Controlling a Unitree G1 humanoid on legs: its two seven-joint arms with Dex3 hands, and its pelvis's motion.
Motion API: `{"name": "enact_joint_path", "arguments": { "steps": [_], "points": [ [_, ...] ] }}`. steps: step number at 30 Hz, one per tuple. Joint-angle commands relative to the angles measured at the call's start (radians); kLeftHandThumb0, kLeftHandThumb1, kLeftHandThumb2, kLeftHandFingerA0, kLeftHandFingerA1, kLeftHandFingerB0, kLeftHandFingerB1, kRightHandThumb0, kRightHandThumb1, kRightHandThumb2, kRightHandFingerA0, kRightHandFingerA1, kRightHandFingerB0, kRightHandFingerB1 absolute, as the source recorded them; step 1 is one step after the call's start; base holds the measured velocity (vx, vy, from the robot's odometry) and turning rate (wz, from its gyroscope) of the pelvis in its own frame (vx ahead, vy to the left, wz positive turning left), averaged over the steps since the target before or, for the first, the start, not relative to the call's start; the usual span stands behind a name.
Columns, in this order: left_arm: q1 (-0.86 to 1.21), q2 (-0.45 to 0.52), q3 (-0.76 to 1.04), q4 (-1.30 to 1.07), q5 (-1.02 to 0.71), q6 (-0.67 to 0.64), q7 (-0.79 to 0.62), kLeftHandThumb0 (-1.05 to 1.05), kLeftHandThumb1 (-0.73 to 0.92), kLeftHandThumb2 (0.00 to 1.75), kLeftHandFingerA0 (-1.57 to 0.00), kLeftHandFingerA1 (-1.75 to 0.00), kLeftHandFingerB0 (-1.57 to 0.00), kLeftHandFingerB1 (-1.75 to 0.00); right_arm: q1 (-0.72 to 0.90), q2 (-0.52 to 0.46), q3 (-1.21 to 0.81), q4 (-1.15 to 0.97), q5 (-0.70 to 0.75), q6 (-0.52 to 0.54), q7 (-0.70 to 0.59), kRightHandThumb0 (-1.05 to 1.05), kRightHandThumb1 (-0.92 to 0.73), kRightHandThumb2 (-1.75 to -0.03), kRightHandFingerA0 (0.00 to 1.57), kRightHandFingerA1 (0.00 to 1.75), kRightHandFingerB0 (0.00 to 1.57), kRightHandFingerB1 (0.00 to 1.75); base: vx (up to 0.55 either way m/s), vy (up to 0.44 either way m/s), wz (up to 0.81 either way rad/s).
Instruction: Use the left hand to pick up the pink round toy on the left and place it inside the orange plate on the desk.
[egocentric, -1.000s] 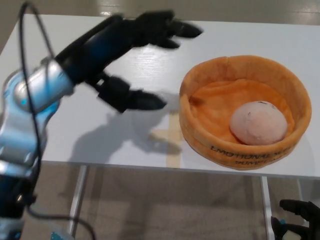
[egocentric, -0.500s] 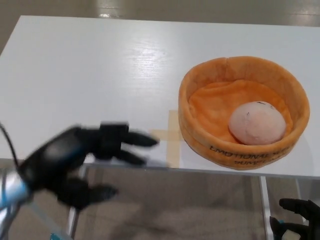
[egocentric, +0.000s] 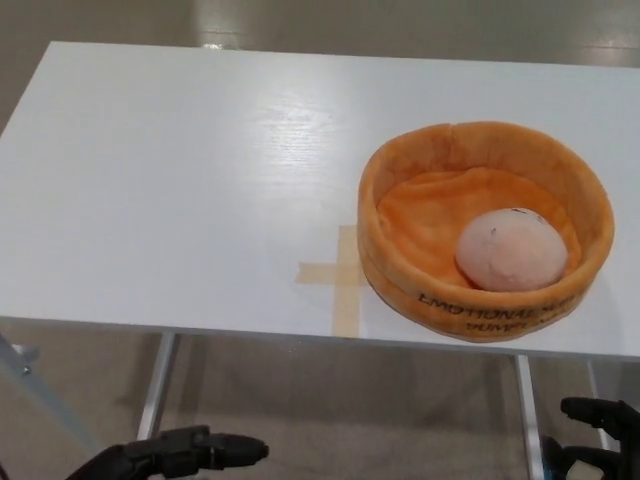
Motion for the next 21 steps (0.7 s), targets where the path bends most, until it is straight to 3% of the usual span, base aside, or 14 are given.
{"name": "enact_joint_path", "arguments": {
  "steps": [1, 4, 5, 7, 8, 11, 12, 18, 19, 21],
  "points": [
    [-0.209, -0.024, -0.044, 0.587, 0.265, -0.219, 0.295, -0.65, 0.73, 0.63, -0.63, -0.44, -0.55, -0.39, 0.025, -0.012, 0.003, 0.006, -0.006, 0.006, -0.005, -0.27, -0.21, -0.98, 0.43, 1.15, 0.53, 1.06, 0.0, 0.0, 0.0],
    [-0.27, -0.02, -0.063, 0.725, 0.309, -0.214, 0.408, -0.63, 0.72, 0.62, -0.61, -0.44, -0.54, -0.39, 0.028, -0.013, 0.011, 0.006, -0.015, 0.006, -0.016, -0.26, -0.23, -0.96, 0.42, 1.11, 0.52, 1.03, 0.0, 0.0, 0.0],
    [-0.283, -0.02, -0.066, 0.753, 0.313, -0.208, 0.432, -0.6, 0.59, 0.98, -0.56, -0.61, -0.38, -0.5, 0.03, -0.013, 0.011, 0.006, -0.015, 0.005, -0.016, -0.25, -0.23, -0.96, 0.42, 1.11, 0.53, 1.03, 0.0, 0.0, 0.0],
    [-0.298, -0.019, -0.071, 0.788, 0.317, -0.211, 0.454, -0.6, 0.59, 0.98, -0.56, -0.61, -0.38, -0.5, 0.032, -0.013, 0.011, 0.006, -0.015, 0.004, -0.015, -0.25, -0.23, -0.96, 0.42, 1.11, 0.53, 1.03, 0.0, 0.0, 0.0],
    [-0.336, -0.012, -0.097, 0.851, 0.35, -0.173, 0.532, -0.66, 0.7, 0.62, -0.5, -0.37, -0.51, -0.37, 0.034, -0.012, 0.008, 0.006, -0.01, 0.005, -0.009, -0.23, -0.24, -0.95, 0.41, 1.06, 0.51, 1.01, 0.0, 0.0, 0.0],
    [-0.377, -0.008, -0.114, 0.924, 0.367, -0.143, 0.602, -0.69, 0.68, 0.62, -0.44, -0.35, -0.49, -0.36, 0.038, -0.011, 0.006, 0.006, -0.007, 0.003, -0.003, -0.21, -0.24, -0.96, 0.41, 1.07, 0.51, 1.0, 0.0, 0.0, 0.0],
    [-0.4, -0.01, -0.112, 0.96, 0.364, -0.133, 0.633, -0.76, 0.58, 0.92, -0.4, -0.48, -0.35, -0.44, 0.037, -0.01, 0.001, 0.006, -0.001, 0.009, 0.003, -0.19, -0.26, -0.93, 0.41, 1.08, 0.51, 1.01, 0.0, 0.0, 0.0],
    [-0.452, -0.031, -0.106, 1.005, 0.344, -0.145, 0.66, -0.71, 0.53, 0.92, -0.38, -0.49, -0.33, -0.45, 0.036, -0.009, -0.001, 0.006, 0.002, 0.012, 0.004, -0.18, -0.27, -0.91, 0.39, 1.06, 0.52, 1.0, 0.0, 0.0, 0.0],
    [-0.46, -0.04, -0.104, 1.013, 0.339, -0.147, 0.662, -0.7, 0.64, 0.6, -0.46, -0.36, -0.46, -0.35, 0.036, -0.01, 0.002, 0.006, -0.002, 0.013, 0.001, -0.2, -0.27, -0.91, 0.4, 1.04, 0.52, 1.0, 0.0, 0.0, 0.0],
    [-0.469, -0.056, -0.105, 1.024, 0.337, -0.145, 0.671, -0.74, 0.58, 0.63, -0.47, -0.38, -0.46, -0.36, 0.035, -0.008, 0.001, 0.006, -0.001, 0.015, 0.004, -0.17, -0.27, -0.92, 0.37, 1.06, 0.51, 1.03, 0.0, 0.0, 0.0]
  ]
}}
